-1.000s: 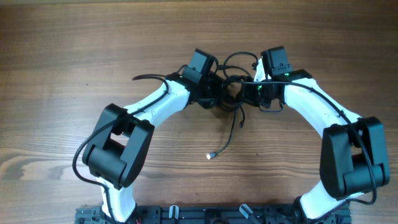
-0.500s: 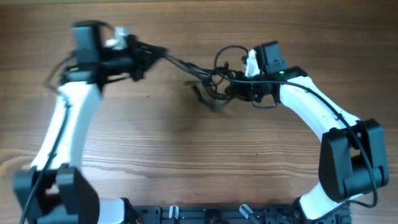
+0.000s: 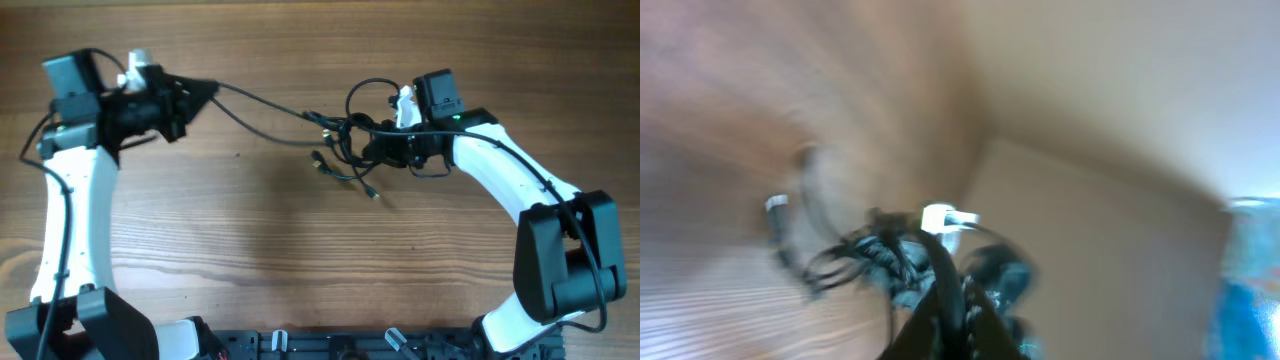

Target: Untangle cables

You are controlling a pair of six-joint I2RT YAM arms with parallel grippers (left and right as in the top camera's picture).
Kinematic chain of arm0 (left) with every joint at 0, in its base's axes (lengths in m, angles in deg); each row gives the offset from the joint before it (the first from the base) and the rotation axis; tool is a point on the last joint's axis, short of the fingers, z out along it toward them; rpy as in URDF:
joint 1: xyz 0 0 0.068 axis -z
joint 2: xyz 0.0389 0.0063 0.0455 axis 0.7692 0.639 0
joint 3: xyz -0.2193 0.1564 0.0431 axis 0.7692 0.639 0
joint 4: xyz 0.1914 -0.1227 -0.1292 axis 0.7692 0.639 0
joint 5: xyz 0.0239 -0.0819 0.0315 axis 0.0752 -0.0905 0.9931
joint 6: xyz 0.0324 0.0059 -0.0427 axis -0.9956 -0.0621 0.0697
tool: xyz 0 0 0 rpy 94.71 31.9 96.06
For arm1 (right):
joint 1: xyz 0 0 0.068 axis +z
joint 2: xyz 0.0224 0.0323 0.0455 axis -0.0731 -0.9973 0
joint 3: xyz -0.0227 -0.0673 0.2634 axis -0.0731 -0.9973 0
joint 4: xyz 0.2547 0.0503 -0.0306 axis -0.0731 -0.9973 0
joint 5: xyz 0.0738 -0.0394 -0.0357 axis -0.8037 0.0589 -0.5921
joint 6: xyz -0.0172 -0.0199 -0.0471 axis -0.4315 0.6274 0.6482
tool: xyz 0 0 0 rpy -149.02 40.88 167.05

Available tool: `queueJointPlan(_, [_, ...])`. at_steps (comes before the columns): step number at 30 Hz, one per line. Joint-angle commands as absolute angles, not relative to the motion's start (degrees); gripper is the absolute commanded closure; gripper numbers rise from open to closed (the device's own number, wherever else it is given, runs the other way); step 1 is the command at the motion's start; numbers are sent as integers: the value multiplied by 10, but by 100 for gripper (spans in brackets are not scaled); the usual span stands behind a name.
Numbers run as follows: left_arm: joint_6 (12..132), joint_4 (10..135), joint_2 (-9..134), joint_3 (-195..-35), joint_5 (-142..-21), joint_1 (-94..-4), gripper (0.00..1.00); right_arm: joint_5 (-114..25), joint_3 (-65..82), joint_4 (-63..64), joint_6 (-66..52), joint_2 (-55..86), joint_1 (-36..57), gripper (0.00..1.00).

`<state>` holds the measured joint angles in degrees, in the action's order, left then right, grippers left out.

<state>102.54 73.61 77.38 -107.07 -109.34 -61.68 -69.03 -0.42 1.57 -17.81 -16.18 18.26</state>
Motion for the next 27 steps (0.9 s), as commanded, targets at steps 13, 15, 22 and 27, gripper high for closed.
queueJointPlan(13, [1103,781,822,-1081,-735,-315,22,-665,-14,-8,-173,-176,168,96])
queueJointPlan(15, [1134,769,854,-1081,-735,-299,29,-665,-14,-8,-173,-176,168,96])
queueJointPlan(22, [1196,650,958,-1081,-750,-239,42,-665,-14,-8,-173,-176,168,96])
queueJointPlan(27, [1225,610,991,-1081,-750,-214,54,-662,-14,-8,-173,-176,168,96])
